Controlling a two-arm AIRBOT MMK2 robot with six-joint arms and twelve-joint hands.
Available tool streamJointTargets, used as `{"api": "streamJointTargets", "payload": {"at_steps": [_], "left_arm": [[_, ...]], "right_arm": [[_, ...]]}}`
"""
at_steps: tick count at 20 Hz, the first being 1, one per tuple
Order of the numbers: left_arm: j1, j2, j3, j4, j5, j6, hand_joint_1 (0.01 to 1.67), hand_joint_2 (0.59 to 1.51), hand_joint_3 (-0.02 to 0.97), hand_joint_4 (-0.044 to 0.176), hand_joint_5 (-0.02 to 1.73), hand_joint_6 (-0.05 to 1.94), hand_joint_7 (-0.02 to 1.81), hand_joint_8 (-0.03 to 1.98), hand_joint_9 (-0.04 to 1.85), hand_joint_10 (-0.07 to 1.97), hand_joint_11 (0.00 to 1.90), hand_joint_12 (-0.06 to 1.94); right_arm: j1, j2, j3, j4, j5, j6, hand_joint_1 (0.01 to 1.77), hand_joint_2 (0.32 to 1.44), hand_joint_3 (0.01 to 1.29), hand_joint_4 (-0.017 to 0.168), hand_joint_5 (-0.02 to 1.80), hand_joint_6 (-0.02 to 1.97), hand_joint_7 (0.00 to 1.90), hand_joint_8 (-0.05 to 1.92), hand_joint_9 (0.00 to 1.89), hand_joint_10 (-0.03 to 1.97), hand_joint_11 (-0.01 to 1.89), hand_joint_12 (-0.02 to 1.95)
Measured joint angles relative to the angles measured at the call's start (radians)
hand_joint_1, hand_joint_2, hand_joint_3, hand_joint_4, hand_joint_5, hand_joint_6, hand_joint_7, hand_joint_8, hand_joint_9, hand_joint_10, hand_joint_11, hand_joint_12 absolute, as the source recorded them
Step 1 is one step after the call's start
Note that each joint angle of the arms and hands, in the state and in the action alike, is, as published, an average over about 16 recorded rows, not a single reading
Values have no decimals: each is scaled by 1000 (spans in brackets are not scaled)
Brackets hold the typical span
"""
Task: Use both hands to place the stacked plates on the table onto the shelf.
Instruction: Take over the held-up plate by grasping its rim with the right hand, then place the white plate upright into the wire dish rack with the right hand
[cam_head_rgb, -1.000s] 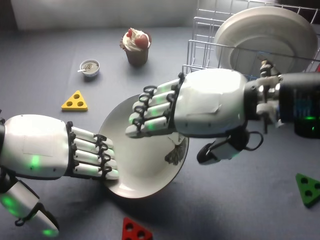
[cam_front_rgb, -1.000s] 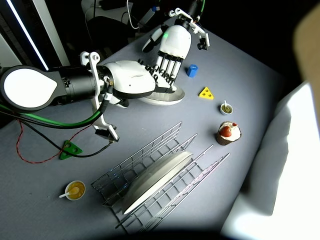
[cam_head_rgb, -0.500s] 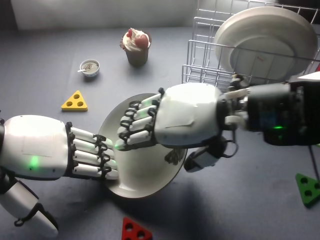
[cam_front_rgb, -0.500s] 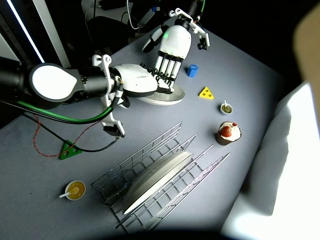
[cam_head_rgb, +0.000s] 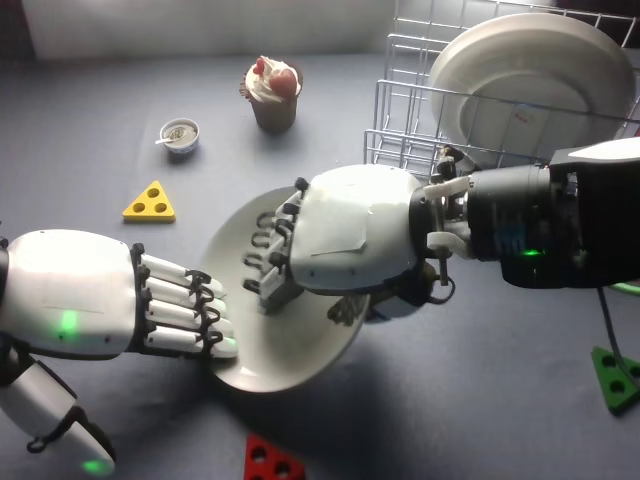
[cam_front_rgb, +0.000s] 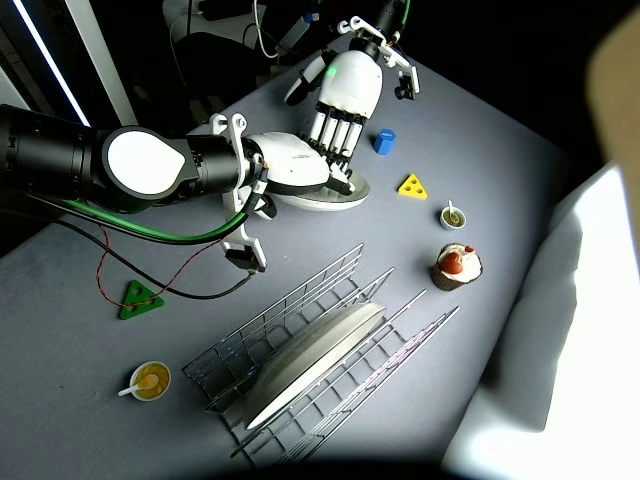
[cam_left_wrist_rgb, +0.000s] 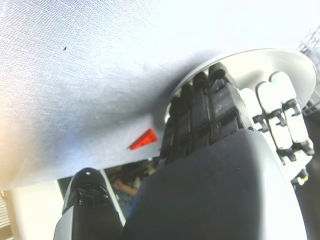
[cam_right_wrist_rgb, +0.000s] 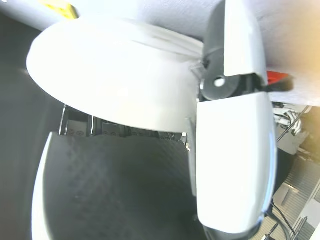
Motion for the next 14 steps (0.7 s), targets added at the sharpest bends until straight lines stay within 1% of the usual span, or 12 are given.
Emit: {"api": "streamJointTargets", "payload": {"at_steps": [5, 9, 11, 14], "left_arm": [[-5, 3, 3, -9, -1, 0, 27, 1027, 3, -11, 119, -35, 178, -14, 189, 3, 172, 5], [-25, 9, 10, -28, -2, 3, 27, 1026, 2, -7, 127, -27, 190, -12, 198, 7, 177, 9], [-37, 14, 19, -44, -2, 5, 26, 1026, 2, -5, 137, -21, 196, -11, 200, 8, 177, 9], [-56, 25, 36, -71, -5, 8, 26, 1025, 2, -3, 152, -14, 204, -10, 203, 10, 179, 9]], "right_arm": [[18, 13, -25, -13, 7, 14, 1369, 897, 13, -3, 782, 511, 838, 317, 829, 326, 871, 253], [36, 35, -59, -19, 4, 56, 1383, 891, 13, -6, 897, 683, 999, 447, 1000, 484, 1071, 267], [45, 51, -79, -22, -5, 92, 1379, 888, 13, -6, 914, 716, 1027, 480, 1037, 528, 1132, 238], [61, 77, -112, -24, -23, 161, 1376, 888, 13, -6, 933, 718, 1075, 439, 1080, 548, 1172, 277]]}}
